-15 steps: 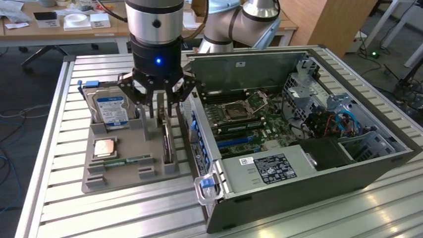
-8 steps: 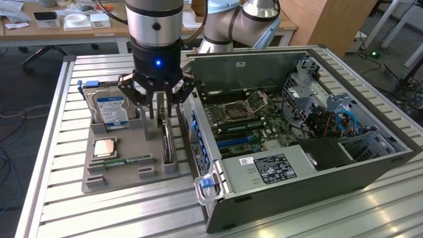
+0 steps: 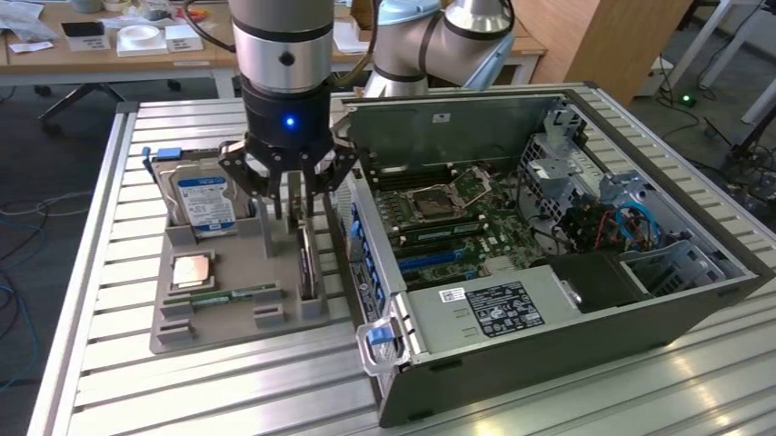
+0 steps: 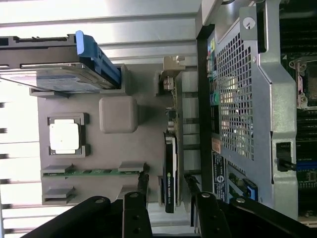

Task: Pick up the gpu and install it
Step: 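Pick up the gpu and move the gpu toward the slot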

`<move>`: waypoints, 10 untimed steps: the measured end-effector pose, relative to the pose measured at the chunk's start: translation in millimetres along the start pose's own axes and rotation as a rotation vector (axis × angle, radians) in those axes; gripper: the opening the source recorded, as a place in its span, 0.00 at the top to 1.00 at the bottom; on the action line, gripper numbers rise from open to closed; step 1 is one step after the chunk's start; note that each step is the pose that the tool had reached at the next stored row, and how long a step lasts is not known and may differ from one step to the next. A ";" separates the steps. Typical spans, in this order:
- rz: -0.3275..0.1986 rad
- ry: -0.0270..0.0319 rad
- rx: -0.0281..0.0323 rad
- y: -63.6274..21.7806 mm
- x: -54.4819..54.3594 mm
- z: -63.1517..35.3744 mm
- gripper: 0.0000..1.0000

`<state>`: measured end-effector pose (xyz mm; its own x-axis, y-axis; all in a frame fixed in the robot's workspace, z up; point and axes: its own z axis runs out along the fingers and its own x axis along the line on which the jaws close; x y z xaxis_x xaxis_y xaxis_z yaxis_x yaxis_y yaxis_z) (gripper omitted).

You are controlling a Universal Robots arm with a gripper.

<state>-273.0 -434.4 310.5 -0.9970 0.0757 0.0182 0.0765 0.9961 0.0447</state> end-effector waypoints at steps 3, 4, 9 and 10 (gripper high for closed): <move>0.000 -0.0004 0.0001 0.1 0.2 5.3 0.58; 0.000 -0.0008 0.0000 0.0 0.3 7.2 0.58; 0.000 -0.0028 0.0000 -0.1 0.5 9.7 0.58; -0.001 -0.0039 -0.0002 -0.1 0.4 10.4 0.58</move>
<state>-273.6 -434.0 300.2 -0.9971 0.0754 0.0143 0.0759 0.9961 0.0449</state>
